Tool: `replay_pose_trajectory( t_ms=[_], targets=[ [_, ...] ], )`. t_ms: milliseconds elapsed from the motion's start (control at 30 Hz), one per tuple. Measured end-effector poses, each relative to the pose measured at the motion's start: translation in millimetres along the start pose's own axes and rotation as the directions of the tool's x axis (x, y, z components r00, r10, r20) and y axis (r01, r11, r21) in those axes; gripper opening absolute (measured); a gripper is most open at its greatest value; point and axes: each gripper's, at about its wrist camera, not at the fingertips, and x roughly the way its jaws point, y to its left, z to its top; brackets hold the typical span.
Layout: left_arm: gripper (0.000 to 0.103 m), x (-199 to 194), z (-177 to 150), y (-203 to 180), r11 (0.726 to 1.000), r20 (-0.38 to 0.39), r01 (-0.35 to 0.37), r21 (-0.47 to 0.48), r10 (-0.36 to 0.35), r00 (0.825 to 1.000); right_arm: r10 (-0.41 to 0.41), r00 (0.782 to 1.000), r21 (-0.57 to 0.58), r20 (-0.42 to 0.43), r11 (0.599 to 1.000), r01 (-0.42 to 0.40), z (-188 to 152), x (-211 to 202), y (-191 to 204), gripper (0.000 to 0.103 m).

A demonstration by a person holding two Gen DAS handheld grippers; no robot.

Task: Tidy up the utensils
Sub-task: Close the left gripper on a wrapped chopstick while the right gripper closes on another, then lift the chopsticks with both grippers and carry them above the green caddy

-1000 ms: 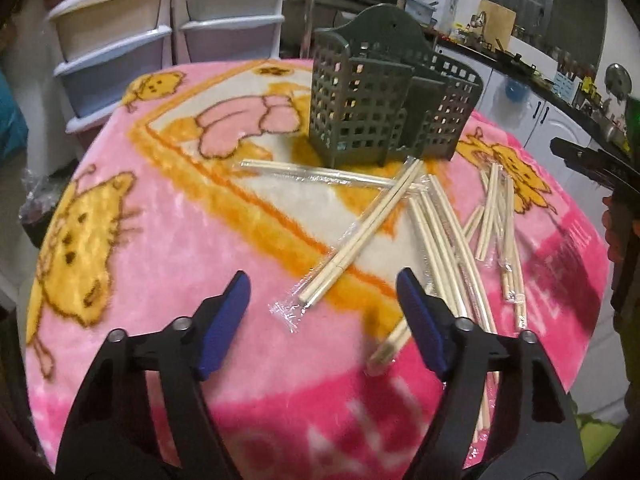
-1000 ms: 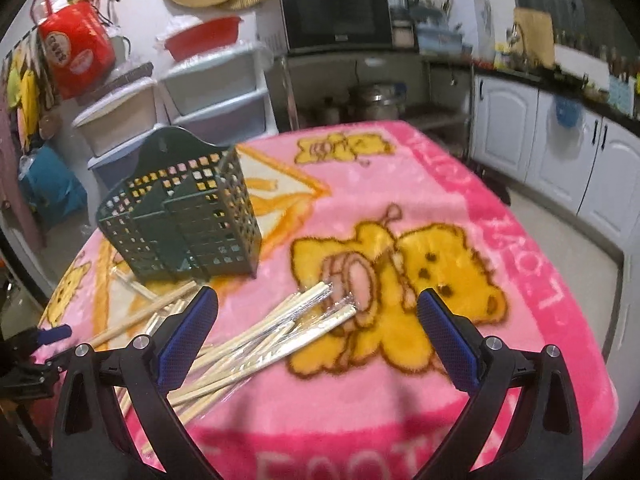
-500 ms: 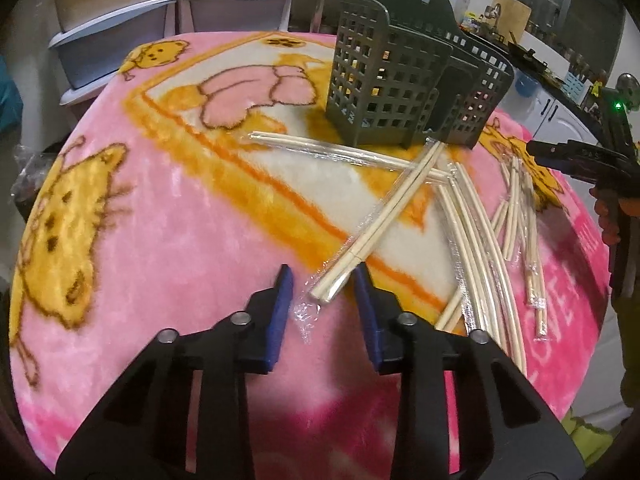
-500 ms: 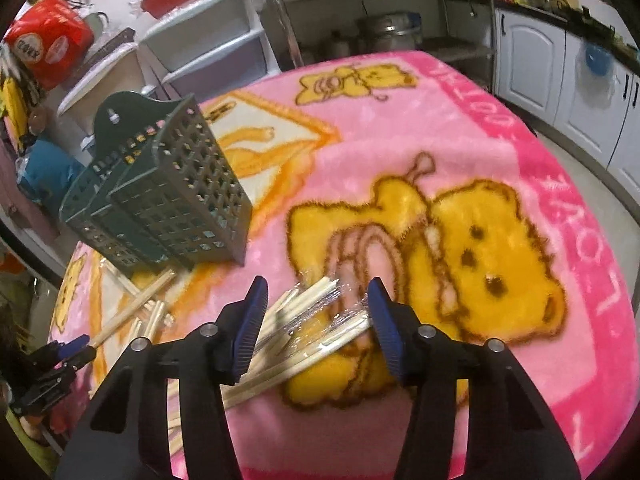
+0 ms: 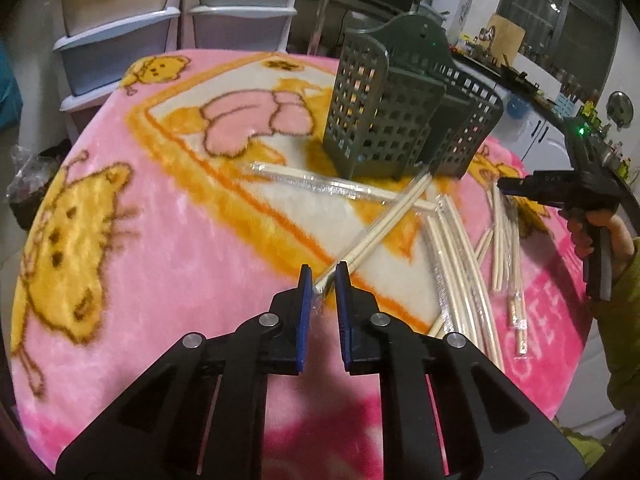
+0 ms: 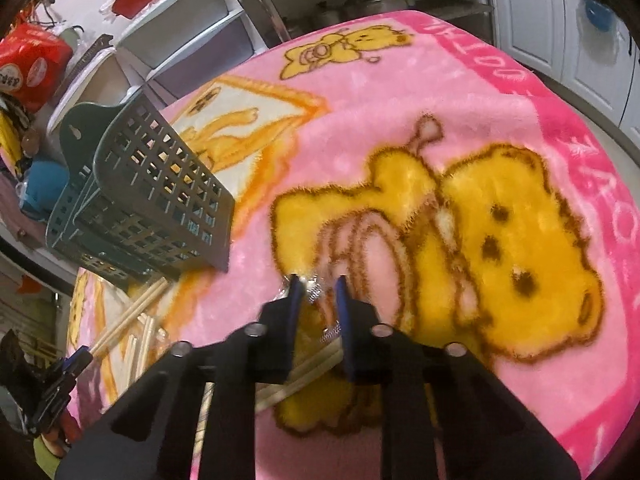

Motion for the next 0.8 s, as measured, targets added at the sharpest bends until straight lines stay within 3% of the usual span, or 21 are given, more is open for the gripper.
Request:
replay_pose_trajectory(
  t_ms=[333, 800],
  targets=[
    [0.004, -30.8, 23.2, -8.8, 0.999, 0.125, 0.042, -0.019, -0.039, 0.991, 0.105, 0.991, -0.010, 0.087, 0.994, -0.105, 3.9, -30.9, 4.9, 0.001],
    [0.003, -66.5, 56.9, -47.7, 0.995, 0.241, 0.088, 0.052, -0.098, 0.966, 0.229, 0.944, -0.165, 0.238, 0.967, -0.194, 6.7, -105.1, 52.9, 0.001]
  ],
)
